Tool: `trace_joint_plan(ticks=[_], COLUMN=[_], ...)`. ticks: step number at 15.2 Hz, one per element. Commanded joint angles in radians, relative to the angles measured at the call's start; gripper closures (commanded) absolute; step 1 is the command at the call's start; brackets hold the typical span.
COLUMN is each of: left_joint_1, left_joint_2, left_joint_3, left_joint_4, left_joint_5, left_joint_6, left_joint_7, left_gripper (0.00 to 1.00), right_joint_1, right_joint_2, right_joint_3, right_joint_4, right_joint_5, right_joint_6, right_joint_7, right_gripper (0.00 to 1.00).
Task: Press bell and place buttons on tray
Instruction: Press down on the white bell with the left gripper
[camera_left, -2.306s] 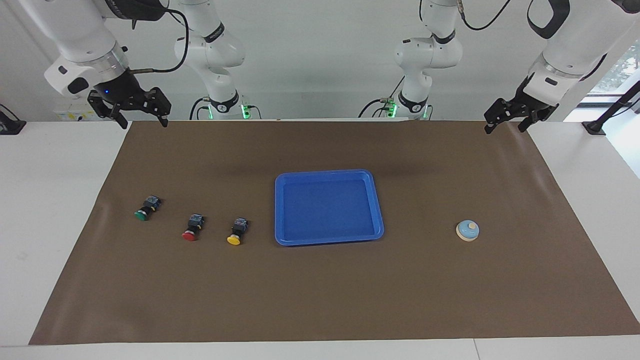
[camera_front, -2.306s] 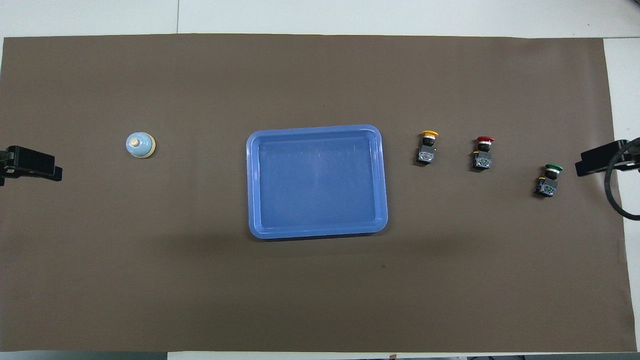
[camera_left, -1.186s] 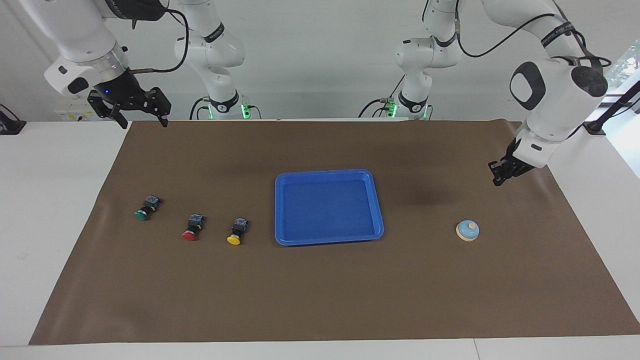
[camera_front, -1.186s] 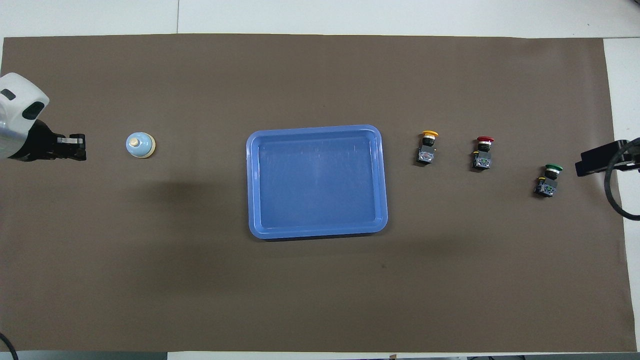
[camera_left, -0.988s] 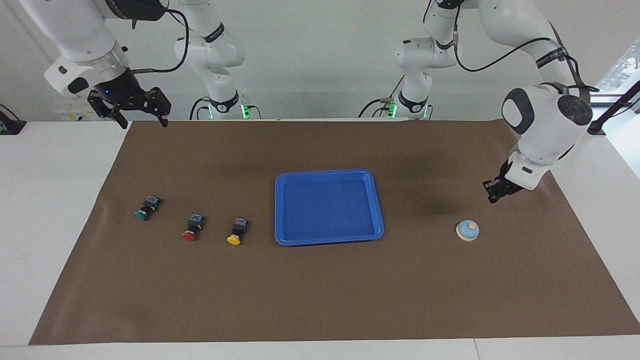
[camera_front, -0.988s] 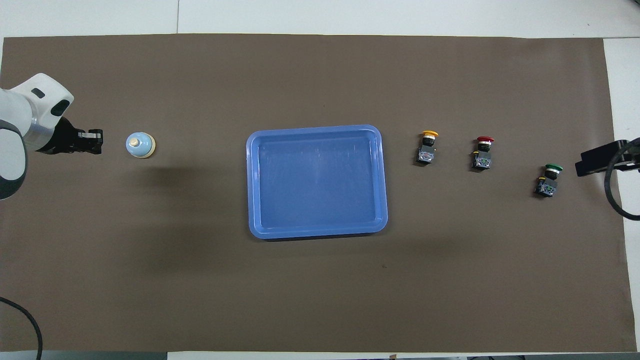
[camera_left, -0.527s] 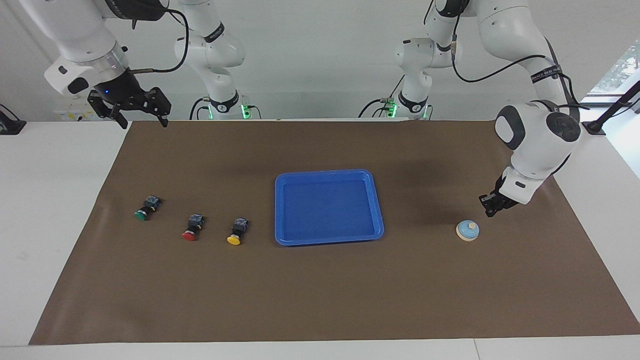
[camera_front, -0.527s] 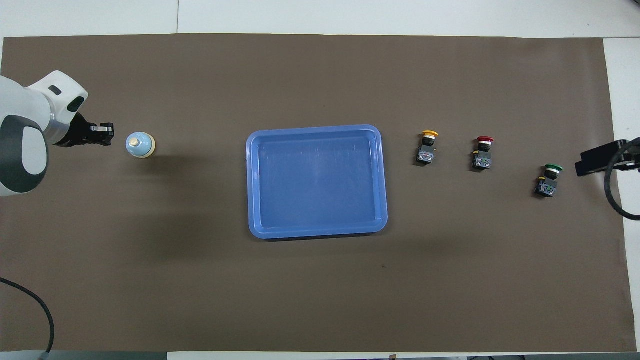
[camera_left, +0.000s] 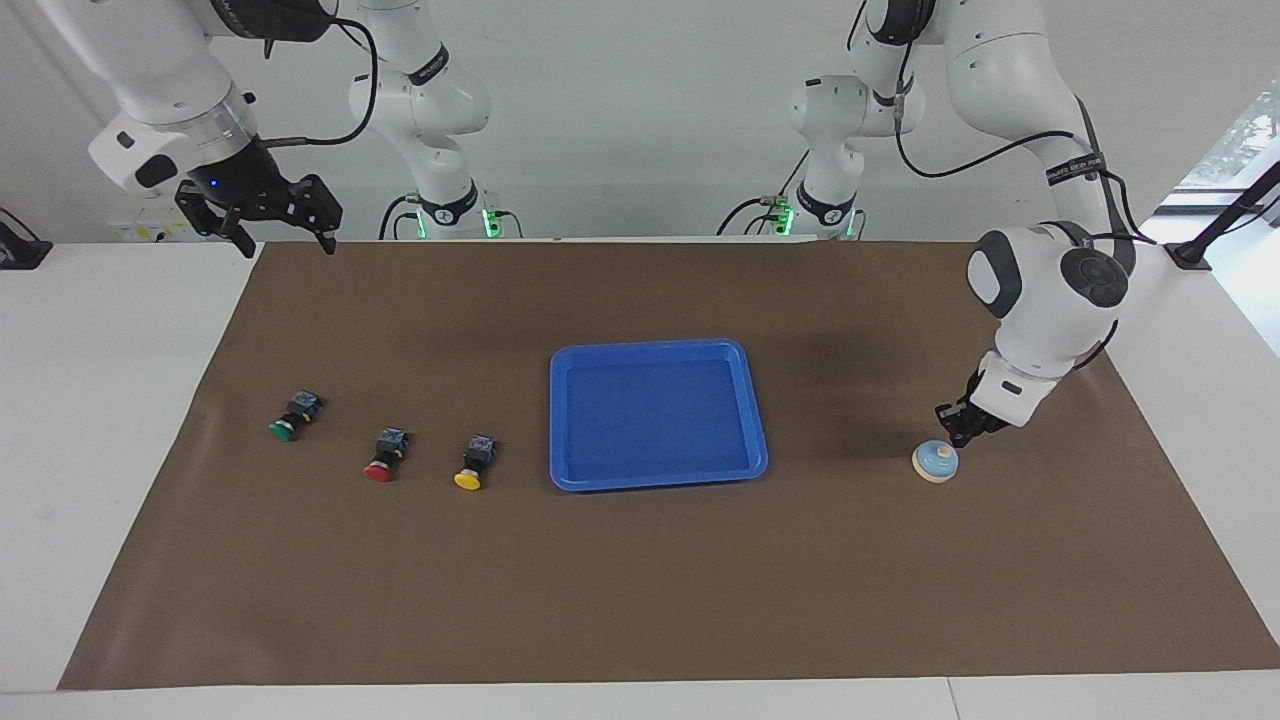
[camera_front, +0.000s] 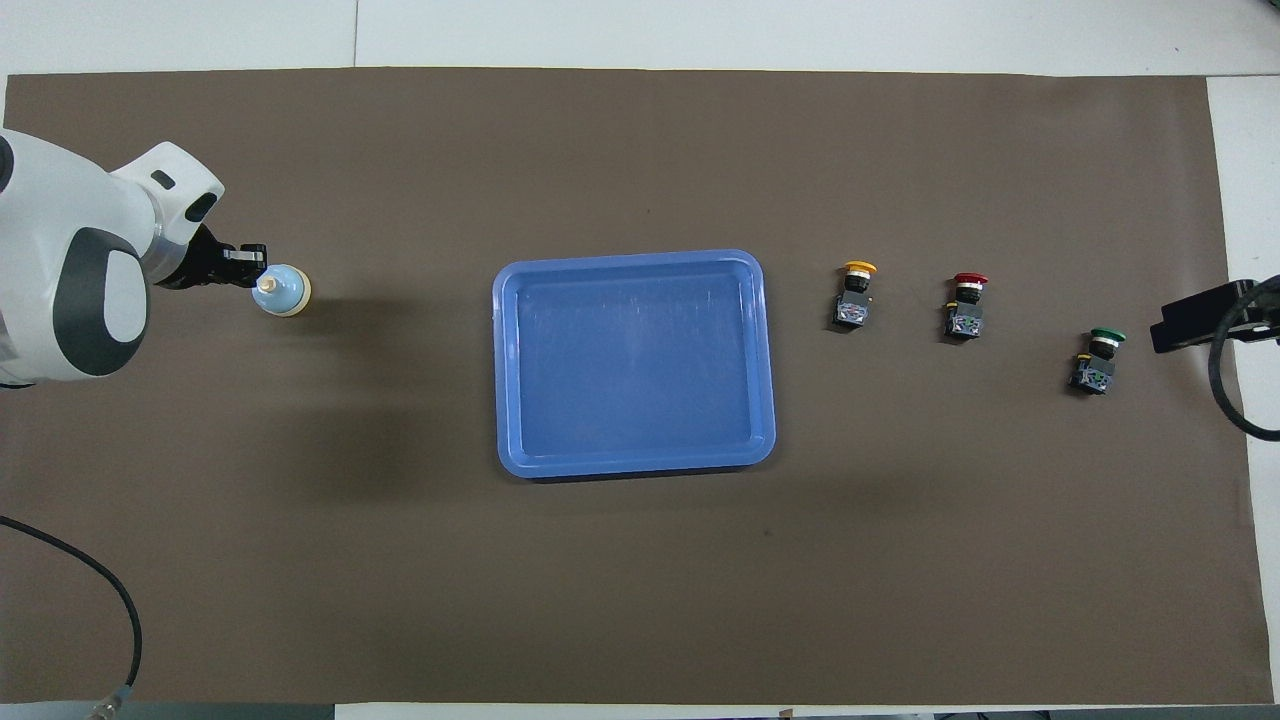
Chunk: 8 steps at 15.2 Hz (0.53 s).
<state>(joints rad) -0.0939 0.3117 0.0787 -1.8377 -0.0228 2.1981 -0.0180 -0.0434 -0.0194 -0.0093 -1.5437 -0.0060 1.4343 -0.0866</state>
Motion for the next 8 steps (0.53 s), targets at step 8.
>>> trace_joint_plan(ticks=[8], left_joint_1=[-0.009], left_joint_2=[0.052], left_joint_3=[0.009], left_joint_4=[-0.066], left_joint_5=[0.001], left_joint_6=[0.137], left_joint_7=[-0.027], left_gripper=[1.0], right_joint_1=[-0.01], right_joint_2=[-0.017], right_joint_3=[0.005], right_joint_4=[-0.018], right_joint_5=[0.0], right_joint_6=[0.0], right_joint_7=[0.001], right_gripper=[0.0])
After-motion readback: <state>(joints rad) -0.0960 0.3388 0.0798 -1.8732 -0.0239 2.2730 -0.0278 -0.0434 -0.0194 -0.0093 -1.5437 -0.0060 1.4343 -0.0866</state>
